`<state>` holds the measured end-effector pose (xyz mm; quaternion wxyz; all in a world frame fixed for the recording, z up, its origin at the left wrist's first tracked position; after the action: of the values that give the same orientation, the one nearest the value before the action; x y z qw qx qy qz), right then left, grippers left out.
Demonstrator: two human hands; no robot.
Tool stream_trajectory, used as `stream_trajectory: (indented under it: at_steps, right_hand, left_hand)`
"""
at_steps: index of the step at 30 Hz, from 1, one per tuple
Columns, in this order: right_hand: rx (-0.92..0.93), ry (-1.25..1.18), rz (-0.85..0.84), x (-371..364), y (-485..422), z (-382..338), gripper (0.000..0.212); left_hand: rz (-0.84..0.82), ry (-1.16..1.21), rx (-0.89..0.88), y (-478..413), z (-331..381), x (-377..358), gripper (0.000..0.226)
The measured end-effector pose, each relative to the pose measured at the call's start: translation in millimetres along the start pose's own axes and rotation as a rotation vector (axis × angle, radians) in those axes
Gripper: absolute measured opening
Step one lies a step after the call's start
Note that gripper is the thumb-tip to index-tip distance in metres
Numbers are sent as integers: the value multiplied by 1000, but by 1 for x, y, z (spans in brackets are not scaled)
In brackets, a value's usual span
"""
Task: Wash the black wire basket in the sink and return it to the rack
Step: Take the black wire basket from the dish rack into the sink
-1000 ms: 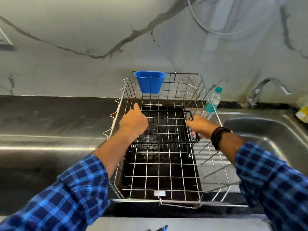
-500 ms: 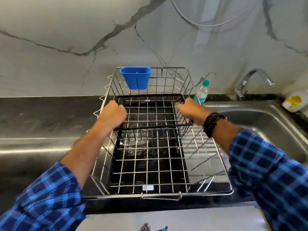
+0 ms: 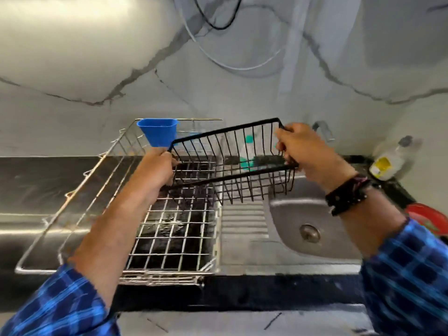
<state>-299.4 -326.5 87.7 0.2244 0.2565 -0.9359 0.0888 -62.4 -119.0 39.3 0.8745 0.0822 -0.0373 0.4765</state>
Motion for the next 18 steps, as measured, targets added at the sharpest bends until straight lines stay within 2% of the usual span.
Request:
stream_trajectory:
  at_steps: [6, 10, 14, 18]
  right_hand:
    - [-83, -175, 31, 90, 9, 72, 13]
    - [-112, -164, 36, 129, 14, 109, 17]
    - [-241, -157, 110, 156, 12, 165, 21]
    - [-306, -139, 96, 165, 5, 219, 22]
  left_hand:
    - [-74, 64, 51, 41, 6, -107, 20]
    - [-168, 11, 93, 44, 0, -165, 18]
    - [-219, 17, 137, 47, -24, -218, 19]
    - [-188, 10, 144, 58, -52, -258, 22]
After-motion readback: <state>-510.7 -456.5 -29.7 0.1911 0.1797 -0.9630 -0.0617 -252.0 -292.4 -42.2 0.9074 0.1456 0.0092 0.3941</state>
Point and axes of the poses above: each hand's wrist, its own y-axis away from the middle knuckle, its own x-axis out of the back of the hand, z = x × y, the point moved 7 cm from there along -y, towards the middle knuckle, and after that the axes turned 5 degrees about y, right-handed, at the moved point
